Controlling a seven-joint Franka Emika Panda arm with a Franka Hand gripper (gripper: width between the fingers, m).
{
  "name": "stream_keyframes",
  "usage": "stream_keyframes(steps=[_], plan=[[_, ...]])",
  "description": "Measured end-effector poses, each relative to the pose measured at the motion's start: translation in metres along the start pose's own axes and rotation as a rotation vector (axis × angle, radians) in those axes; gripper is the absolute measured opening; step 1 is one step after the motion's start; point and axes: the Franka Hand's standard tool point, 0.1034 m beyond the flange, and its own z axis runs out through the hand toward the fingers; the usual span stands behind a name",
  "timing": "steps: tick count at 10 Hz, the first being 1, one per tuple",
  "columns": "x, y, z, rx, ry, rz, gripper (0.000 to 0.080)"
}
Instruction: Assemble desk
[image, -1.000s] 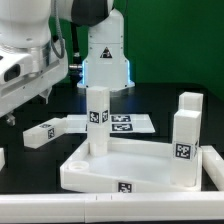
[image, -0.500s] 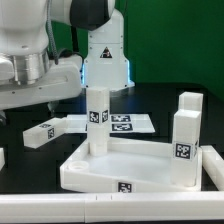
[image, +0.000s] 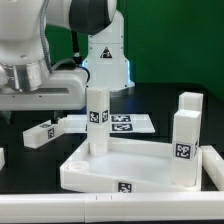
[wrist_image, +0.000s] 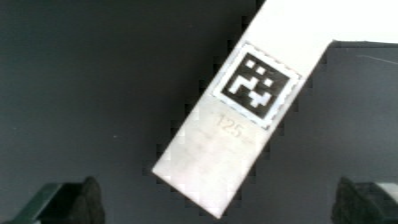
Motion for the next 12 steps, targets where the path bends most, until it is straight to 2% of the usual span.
stream_keyframes(steps=[1, 2, 3, 4, 5, 7, 10, 12], plan=[[-0.006, -0.001, 0.001, 0.064, -0.084, 0.108, 0.0649], [0.000, 0.003, -0.006, 0.113, -0.126, 0.167, 0.0649], [-0.002, 0.006, -0.005, 0.151, -0.180, 0.207, 0.0649], [-0.011, 0.007, -0.004, 0.188, -0.340, 0.217, 0.0649], [0.000, 0.011, -0.001, 0.179, -0.377, 0.184, 0.0649], [-0.007, 0.006, 0.002, 0.203, -0.503, 0.179, 0.0649], [-0.014, 0.001, 0.011, 0.258, -0.742, 0.346, 0.0649], [-0.014, -0.001, 0.012, 0.265, -0.750, 0.364, 0.0649]])
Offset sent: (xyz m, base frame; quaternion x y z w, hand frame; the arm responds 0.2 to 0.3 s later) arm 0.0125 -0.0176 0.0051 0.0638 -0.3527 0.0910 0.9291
